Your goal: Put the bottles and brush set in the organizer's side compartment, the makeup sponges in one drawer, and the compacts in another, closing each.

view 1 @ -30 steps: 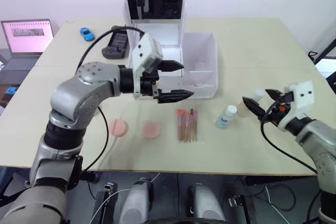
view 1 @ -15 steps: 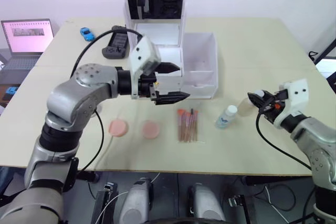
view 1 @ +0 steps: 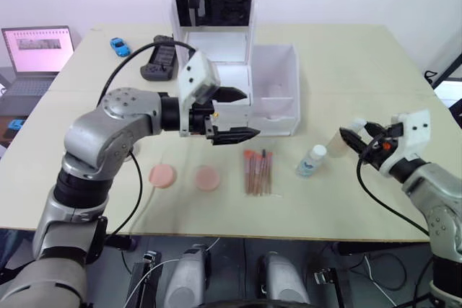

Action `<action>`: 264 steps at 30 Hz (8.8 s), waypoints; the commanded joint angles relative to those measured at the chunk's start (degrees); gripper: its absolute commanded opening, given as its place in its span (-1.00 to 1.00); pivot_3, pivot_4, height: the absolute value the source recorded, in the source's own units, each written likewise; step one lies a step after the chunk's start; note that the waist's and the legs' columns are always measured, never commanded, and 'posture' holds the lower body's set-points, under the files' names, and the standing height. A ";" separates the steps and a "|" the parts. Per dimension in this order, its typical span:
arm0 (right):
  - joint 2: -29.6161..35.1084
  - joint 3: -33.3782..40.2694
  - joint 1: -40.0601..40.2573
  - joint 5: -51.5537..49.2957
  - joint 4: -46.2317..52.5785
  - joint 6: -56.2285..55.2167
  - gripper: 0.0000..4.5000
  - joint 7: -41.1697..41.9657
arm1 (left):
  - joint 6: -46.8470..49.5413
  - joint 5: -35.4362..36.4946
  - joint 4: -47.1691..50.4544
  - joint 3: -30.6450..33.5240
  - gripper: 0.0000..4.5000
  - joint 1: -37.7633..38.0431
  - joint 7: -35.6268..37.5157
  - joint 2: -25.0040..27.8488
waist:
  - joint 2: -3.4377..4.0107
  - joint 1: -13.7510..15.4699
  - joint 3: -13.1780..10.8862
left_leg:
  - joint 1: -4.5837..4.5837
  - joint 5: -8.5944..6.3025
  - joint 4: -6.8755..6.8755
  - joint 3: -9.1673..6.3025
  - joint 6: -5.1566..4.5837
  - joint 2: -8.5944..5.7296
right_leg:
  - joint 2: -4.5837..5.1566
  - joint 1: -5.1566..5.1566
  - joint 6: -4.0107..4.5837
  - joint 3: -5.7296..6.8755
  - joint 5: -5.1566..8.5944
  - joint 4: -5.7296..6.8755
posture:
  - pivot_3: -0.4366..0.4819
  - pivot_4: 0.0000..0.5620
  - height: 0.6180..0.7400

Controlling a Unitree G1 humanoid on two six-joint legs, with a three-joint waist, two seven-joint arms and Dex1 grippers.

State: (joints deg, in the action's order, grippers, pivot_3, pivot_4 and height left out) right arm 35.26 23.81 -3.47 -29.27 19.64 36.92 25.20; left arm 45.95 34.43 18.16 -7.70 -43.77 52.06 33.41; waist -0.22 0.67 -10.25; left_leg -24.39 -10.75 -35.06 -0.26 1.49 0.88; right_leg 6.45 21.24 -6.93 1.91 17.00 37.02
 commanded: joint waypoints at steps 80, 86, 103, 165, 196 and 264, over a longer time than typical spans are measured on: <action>-3.03 -18.69 -43.32 0.61 -16.12 12.88 -0.68 7.17 | 1.23 3.28 10.35 13.87 1.00 14.28 -12.09 7.41 | -0.12 -1.29 -0.12 | -0.07 -0.05 0.16 0.00 -0.07 0.03 | -0.03 0.18 0.09 -0.01 0.03 0.06 | -0.05 -0.47 1.00; -4.58 -21.28 -40.35 5.59 -16.59 9.57 -0.68 3.79 | 0.32 2.62 8.92 12.48 1.00 13.04 -11.30 7.22 | -0.14 -1.39 -0.11 | -0.04 -0.05 0.16 0.01 -0.07 0.03 | -0.03 0.17 0.09 -0.01 0.03 0.06 | -0.05 -0.47 1.00; -7.65 -22.18 -37.05 9.75 -13.48 8.58 -0.23 -0.31 | -1.40 1.86 8.27 11.26 1.00 12.92 -10.25 7.15 | -0.13 -1.30 -0.12 | -0.07 -0.05 0.18 0.01 -0.07 0.03 | -0.03 0.19 0.09 -0.02 0.03 0.05 | -0.05 -0.47 1.00; 24.82 7.23 3.79 -6.98 2.18 0.30 0.99 38.07 | -5.41 5.35 -0.81 5.34 1.00 3.28 13.87 10.44 | 0.01 -0.11 -0.17 | 0.01 -0.03 0.32 0.29 -0.01 0.09 | -0.05 -0.06 -0.08 -0.14 -0.24 -0.72 | -0.05 -0.47 1.00; 18.94 -10.89 -4.69 -2.01 1.10 0.33 -0.17 29.86 | -4.05 4.03 4.42 4.39 1.00 6.54 8.93 9.14 | -0.04 0.04 -0.20 | -0.09 -0.07 0.08 0.15 -0.10 0.08 | -0.05 -0.17 -0.08 -0.07 -0.24 -0.77 | -0.05 -0.47 1.00; 3.48 -31.59 -63.01 15.71 -43.76 -5.30 0.99 44.44 | -8.31 4.60 16.93 24.13 1.00 35.04 -12.19 10.78 | -0.03 -1.30 -0.21 | -0.11 -0.08 0.19 0.21 -0.08 0.08 | -0.06 0.15 -0.05 -0.09 -0.25 -0.38 | -0.05 -0.47 1.00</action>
State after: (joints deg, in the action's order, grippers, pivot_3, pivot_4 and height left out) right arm 37.08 -12.04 -63.69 -11.23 -25.07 31.18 67.96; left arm 39.27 38.95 34.73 14.38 -9.16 39.13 43.50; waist -0.25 -0.62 -10.46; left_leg -24.49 -10.83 -34.87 -0.04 1.41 0.96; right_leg 6.40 21.39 -6.98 1.81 16.75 36.64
